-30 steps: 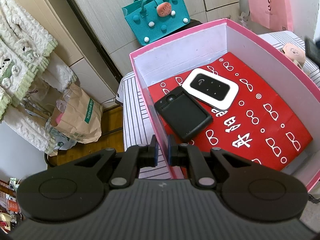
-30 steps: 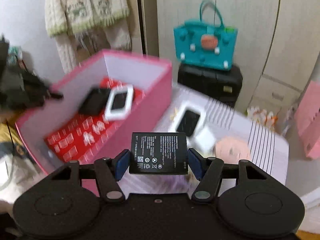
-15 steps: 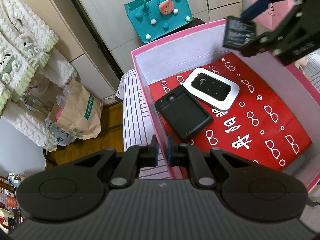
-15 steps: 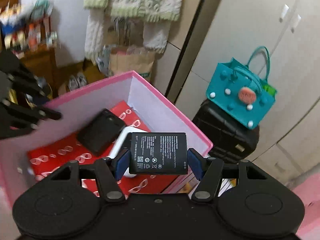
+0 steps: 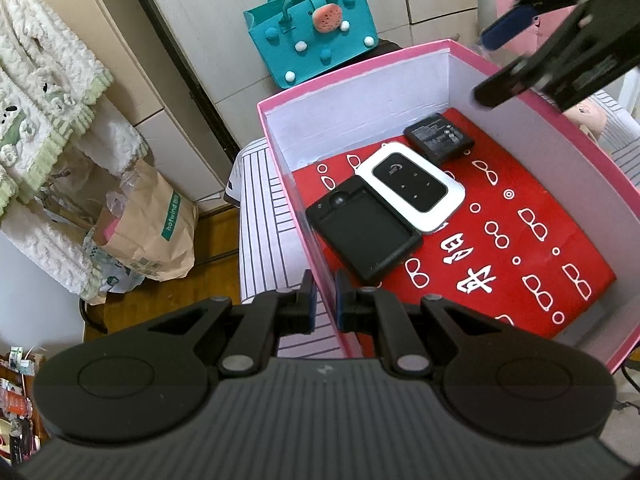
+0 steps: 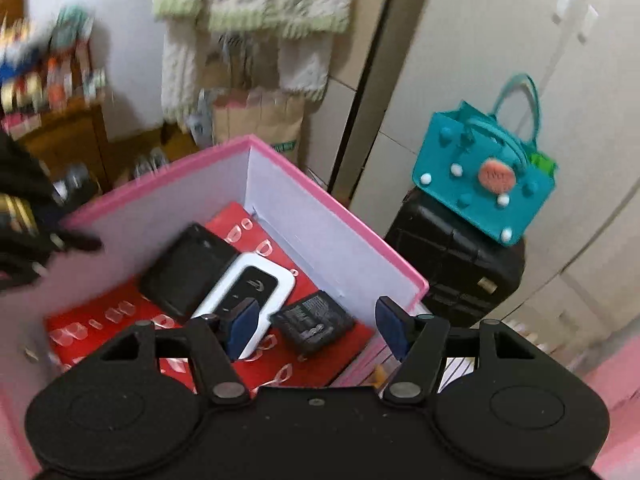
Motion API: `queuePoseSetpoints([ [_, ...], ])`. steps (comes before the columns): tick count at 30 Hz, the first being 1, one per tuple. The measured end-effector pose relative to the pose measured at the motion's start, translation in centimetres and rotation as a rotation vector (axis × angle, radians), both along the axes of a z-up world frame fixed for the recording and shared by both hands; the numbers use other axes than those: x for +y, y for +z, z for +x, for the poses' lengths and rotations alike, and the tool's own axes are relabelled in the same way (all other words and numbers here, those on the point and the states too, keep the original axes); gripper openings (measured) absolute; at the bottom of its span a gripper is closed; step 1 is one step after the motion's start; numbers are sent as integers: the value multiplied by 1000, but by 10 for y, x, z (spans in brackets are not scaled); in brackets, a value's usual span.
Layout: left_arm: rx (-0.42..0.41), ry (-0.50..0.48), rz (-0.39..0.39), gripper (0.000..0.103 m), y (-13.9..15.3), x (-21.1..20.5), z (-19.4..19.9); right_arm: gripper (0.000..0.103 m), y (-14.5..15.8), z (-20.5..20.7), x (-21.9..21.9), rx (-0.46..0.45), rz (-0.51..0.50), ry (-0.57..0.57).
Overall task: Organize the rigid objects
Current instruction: 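Place the black battery into the pink box and open the right tool, then grasp the cream plastic holder with the right tool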
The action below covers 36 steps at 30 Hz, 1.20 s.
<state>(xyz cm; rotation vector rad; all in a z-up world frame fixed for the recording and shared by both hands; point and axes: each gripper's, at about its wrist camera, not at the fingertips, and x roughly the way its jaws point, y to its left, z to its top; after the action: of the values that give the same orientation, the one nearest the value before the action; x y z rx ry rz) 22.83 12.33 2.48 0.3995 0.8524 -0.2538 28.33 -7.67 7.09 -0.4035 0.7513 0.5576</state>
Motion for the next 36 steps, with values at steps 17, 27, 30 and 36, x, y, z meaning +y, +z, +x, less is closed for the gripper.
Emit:
queuePoseSetpoints([
  [17, -13, -10, -24, 8, 0, 5, -1, 66, -44, -89, -137, 143, 240, -358],
  [27, -37, -3, -16, 8, -3, 3, -6, 66, -111, -96, -157, 98, 295, -413],
  [30, -37, -5, -11, 8, -3, 4, -6, 66, -120, -91, -154, 79, 305, -422],
  [36, -24, -12, 2, 8, -2, 1, -3, 68, -121, -73, -153, 71, 362, -416],
])
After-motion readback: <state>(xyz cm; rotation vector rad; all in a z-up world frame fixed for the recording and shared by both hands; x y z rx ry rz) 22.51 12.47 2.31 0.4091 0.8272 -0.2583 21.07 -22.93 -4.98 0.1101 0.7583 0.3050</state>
